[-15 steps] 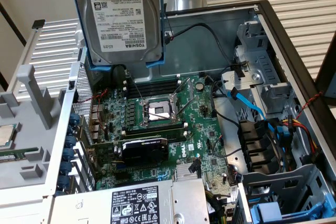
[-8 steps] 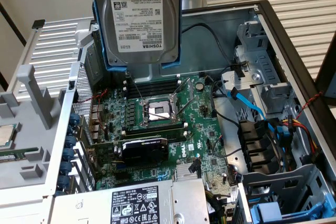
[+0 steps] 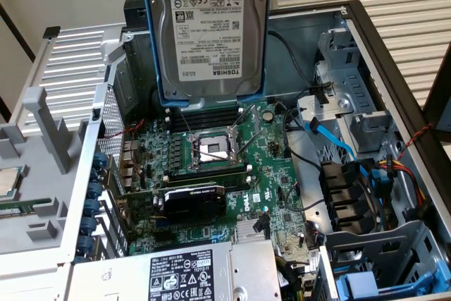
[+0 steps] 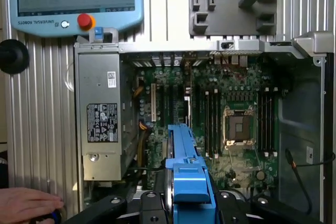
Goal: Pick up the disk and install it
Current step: 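Pick up the disk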
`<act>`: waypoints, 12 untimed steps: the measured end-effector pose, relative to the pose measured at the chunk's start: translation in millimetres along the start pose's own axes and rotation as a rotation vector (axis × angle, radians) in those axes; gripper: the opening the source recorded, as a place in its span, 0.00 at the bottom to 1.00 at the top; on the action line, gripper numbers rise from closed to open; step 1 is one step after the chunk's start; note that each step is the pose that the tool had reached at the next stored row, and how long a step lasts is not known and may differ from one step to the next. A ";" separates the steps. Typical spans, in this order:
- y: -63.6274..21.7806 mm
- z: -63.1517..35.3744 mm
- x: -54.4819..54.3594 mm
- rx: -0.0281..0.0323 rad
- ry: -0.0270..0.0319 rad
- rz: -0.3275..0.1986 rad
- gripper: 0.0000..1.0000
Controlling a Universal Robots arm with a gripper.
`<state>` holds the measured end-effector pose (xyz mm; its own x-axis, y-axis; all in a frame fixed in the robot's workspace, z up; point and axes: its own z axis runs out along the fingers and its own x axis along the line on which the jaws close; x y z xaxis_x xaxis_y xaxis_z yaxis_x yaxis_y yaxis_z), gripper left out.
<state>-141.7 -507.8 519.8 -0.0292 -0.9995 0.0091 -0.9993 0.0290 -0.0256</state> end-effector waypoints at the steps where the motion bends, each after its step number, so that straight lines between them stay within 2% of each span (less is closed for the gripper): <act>1: -2.2 0.0 3.1 -0.0002 0.0002 0.000 0.37; 5: -14.3 0.4 14.4 -0.0018 0.0001 0.000 0.37; 12: -45.0 0.3 23.3 -0.0057 0.0002 0.000 0.37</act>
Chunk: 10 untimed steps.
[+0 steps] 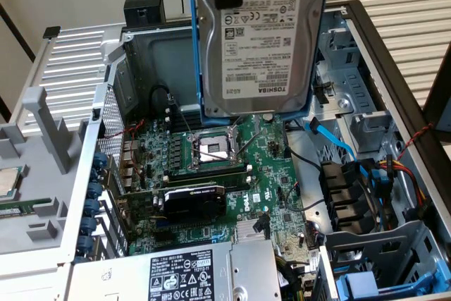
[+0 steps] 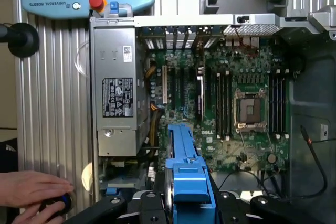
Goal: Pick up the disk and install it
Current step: 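Pick up the disk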
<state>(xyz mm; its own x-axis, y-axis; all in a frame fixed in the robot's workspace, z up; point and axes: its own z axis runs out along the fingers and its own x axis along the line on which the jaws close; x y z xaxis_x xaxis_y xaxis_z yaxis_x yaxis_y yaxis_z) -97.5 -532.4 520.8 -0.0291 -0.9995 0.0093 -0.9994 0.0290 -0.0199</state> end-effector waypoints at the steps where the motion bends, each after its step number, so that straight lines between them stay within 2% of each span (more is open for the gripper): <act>1: -3.4 -0.3 1.9 -0.0004 0.0000 0.000 0.37; 5: -9.6 -1.6 11.2 -0.0002 0.0001 0.000 0.37; 10: -14.8 -2.0 18.7 0.0065 0.0006 0.000 0.37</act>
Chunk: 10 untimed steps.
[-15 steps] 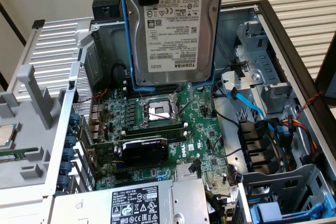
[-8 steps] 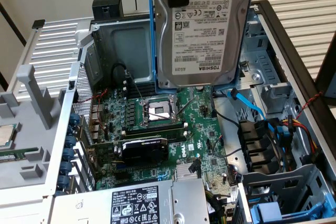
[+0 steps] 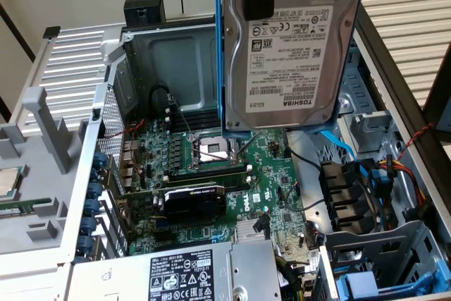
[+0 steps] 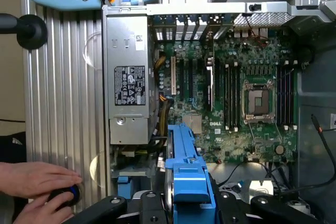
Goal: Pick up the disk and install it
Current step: 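Pick up the disk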
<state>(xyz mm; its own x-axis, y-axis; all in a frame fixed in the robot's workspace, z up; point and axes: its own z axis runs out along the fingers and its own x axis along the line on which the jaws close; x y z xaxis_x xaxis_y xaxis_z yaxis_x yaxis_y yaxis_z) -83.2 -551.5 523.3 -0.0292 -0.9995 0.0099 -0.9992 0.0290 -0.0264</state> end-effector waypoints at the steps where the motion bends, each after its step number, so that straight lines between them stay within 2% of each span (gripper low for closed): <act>1: -1.4 -0.1 1.1 0.0016 0.0001 0.000 0.37; 7: -11.0 -0.6 6.7 0.0126 -0.0001 0.000 0.37; 10: -14.2 -0.4 12.7 0.0149 -0.0002 0.000 0.37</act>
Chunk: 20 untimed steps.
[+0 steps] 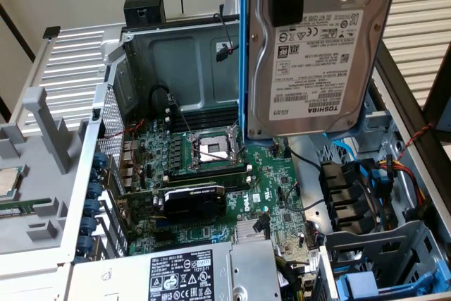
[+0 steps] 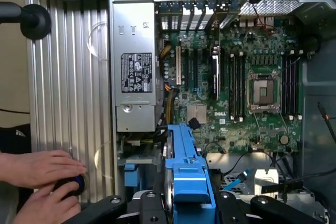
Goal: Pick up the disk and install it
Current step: 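Pick up the disk, then insert the disk into the insertion slot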
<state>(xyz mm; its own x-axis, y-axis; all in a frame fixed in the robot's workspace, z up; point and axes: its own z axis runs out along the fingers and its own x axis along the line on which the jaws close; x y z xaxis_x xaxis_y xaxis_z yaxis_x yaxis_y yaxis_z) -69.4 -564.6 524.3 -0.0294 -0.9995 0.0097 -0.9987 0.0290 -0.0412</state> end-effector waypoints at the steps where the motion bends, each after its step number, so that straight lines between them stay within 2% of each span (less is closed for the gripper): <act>1: -0.4 0.0 2.9 0.0008 0.0000 0.000 0.37; 7: -8.1 0.4 12.8 0.0130 -0.0003 0.000 0.37; 11: -17.3 0.8 14.8 0.0173 -0.0004 0.000 0.37; 17: -22.3 1.9 17.4 0.0255 -0.0007 0.000 0.37; 20: -23.1 2.2 17.4 0.0336 -0.0008 0.000 0.37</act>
<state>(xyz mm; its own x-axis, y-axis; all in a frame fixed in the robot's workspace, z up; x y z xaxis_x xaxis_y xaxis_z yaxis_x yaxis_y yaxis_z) -46.7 -582.7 523.2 -0.0297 -0.9995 0.0089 -0.9968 0.0289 -0.0748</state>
